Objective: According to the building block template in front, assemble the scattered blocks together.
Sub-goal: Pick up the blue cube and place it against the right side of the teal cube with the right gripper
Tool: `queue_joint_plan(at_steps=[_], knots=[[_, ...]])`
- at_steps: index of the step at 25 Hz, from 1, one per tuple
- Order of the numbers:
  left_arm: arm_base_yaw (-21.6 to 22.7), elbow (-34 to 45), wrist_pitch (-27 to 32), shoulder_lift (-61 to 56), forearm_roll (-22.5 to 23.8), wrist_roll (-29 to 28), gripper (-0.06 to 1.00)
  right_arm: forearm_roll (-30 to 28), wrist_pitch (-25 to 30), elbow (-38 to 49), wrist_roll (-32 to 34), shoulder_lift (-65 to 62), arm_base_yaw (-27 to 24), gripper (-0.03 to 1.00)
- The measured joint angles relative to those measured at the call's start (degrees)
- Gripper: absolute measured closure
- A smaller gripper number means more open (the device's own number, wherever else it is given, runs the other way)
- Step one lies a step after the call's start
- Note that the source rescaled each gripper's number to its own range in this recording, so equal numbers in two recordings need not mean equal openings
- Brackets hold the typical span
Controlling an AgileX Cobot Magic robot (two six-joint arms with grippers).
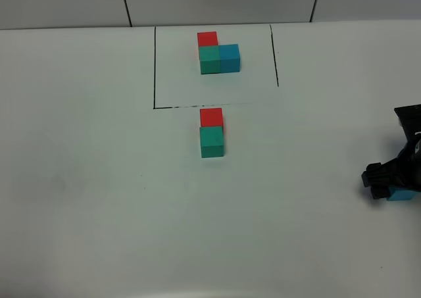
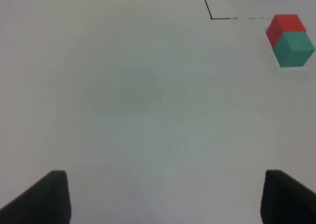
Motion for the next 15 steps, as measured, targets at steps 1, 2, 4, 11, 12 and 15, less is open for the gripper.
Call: queue_joint_plan(at_steps=[1,2,4,11,12,15], knots=[[0.0,0.0,0.0,0.0,0.0,0.0,0.11,0.3,0.0,0.0,-0.1,0.1,0.0,0.13],[0.0,0.0,0.0,0.0,0.0,0.0,0.11,0.7,0.0,0.0,-0.5,0.1,0.0,0.15],[0.0,0.0,0.0,0.0,0.0,0.0,0.11,1.3,-0.1,0.0,-0.8,0.1,0.0,0.25],[0.0,0.0,0.0,0.0,0.0,0.0,0.11,1.8,1.7,-0.1,-2.0,0.3,0.0,0.96],[0.0,0.0,0.0,0.0,0.0,0.0,0.11,1.7,2.0,-0.2,-2.6,0.3,0.0,0.96],[0.0,0.0,0.0,0.0,0.0,0.0,0.11,1.4,5.1,-1.8,-7.6,-0.7,1.3,0.96]])
